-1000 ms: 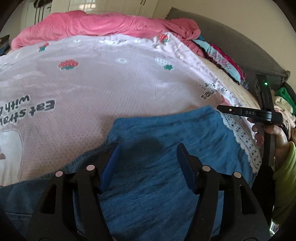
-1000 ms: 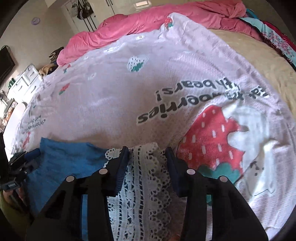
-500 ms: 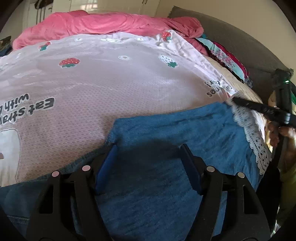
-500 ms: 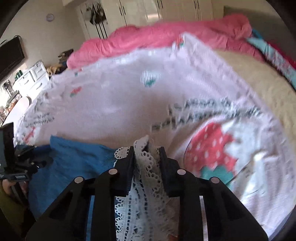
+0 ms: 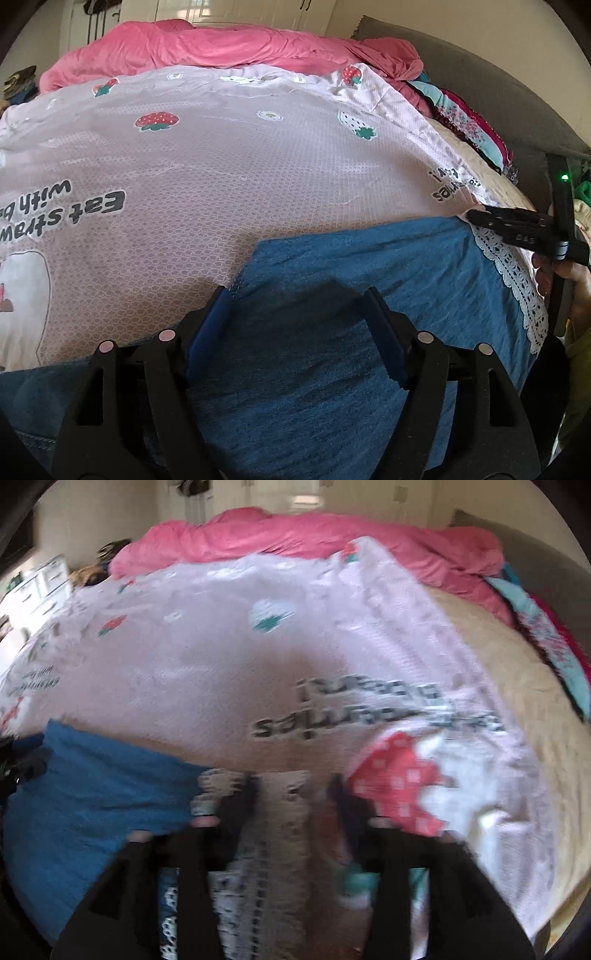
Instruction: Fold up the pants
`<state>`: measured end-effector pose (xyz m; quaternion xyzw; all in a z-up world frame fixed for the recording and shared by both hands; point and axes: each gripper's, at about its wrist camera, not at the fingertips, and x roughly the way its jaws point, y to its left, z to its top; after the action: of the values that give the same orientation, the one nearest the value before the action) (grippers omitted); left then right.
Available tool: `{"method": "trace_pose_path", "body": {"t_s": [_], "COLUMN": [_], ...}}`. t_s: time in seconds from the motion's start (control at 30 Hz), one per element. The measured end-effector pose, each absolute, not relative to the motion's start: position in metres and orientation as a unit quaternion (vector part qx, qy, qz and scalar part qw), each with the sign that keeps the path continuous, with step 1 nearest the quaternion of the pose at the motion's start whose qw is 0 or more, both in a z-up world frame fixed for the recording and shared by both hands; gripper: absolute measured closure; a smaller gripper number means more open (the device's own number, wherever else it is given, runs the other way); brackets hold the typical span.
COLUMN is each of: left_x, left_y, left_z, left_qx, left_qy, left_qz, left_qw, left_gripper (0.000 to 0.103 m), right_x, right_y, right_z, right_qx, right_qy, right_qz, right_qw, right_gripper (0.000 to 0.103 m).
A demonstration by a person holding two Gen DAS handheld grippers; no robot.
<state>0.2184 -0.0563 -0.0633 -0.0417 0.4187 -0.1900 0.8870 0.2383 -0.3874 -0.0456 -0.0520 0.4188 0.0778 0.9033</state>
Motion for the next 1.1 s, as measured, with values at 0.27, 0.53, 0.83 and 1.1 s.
{"method": "trace_pose_path", "body": {"t_s": [0.27,0.53,0.83,1.1], "left_x": [0.205,0.156,0.119,0.124], "left_y": [-0.048,-0.05,-0.051,-0.035], "left_z": [-0.052,-0.028,-0.052,-0.067], "left_qx": [-0.053,-0.046,0.029,0.033], "left_qy": [0.406,0.387,0.42,0.434], "left_qz": [-0.178,-0.175,-0.108,-0.104], "left_qw": [0.895,0.904,0.9,0.894], "left_gripper": [0.031,0.022,0.016,0.013], "right_x": [0.146,0.092,0.106,0.101], "right_y": [-0.429,-0.364,-0.313,-0.346], "right_z": [-0.01,-0.015,-0.059,-0.063], "right_qx": [0.054,-0.036,-0.151,-0.111], "right_qy": [0.386,0.41,0.49,0.506], "right_qz": [0.09,0.138,0.119,0.103], "right_qw": [0.916,0.901,0.851,0.849], "right_gripper": [0.042,0.041,0.032,0.038]}}
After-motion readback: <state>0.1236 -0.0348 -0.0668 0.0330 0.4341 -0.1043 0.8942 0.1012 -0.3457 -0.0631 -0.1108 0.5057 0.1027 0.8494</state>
